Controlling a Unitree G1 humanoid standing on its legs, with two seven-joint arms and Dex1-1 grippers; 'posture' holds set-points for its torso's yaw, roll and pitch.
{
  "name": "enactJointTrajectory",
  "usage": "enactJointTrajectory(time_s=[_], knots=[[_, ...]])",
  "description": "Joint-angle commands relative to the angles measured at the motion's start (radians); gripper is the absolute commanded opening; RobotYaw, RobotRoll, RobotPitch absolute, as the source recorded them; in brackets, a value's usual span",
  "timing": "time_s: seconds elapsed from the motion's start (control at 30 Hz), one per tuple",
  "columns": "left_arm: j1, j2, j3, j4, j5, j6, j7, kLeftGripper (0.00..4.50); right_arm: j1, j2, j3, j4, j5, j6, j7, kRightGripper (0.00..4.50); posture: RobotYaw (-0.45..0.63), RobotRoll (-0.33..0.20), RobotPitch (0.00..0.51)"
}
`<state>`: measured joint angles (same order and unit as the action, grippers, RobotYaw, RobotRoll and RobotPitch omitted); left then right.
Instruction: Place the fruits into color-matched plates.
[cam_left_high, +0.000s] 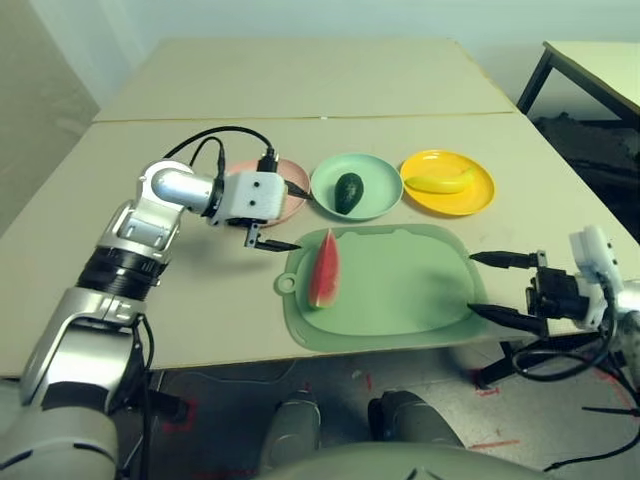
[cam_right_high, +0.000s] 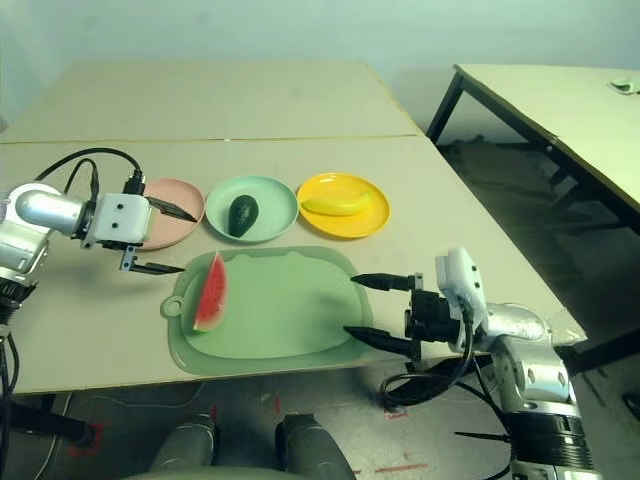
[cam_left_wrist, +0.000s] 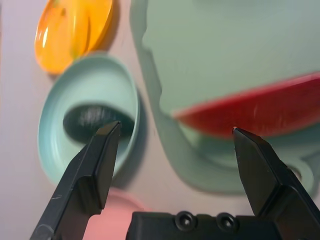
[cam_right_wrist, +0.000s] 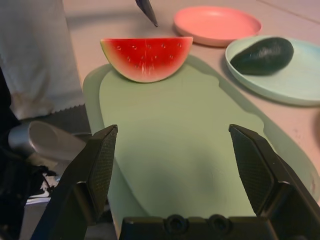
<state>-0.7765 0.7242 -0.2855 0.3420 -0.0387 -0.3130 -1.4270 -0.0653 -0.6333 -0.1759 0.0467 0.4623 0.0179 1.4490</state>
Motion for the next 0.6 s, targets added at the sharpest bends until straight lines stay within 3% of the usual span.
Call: enactJointTrajectory(time_s=[0.03,0.2,0.37,0.6], knots=[[-0.022,-0.018,-0.02,-0.01,-0.033,-0.014,-0.062,4.5,0.001,-0.01,0.025,0.038,-0.02,-0.054,0.007,4.46,0.01,0.0,0.065],[-0.017,0.005,-0.063,-0.075,-0.059,0.013,-0.177,4.5,0.004,-0.013,0.03,0.038,-0.014,-0.06,-0.016,4.46,-0.01,0.0,0.058],[-0.038,0.062,-0.164,-0.089,-0.086,0.011,-0.187,4.5,-0.005,-0.012,0.041,0.038,-0.015,-0.073,-0.041,4.46,-0.02,0.0,0.052],[-0.049,0.008,-0.202,-0.004,-0.035,-0.07,-0.187,4.5,-0.002,-0.011,0.057,0.018,-0.009,-0.064,-0.074,4.46,-0.02,0.0,0.05]])
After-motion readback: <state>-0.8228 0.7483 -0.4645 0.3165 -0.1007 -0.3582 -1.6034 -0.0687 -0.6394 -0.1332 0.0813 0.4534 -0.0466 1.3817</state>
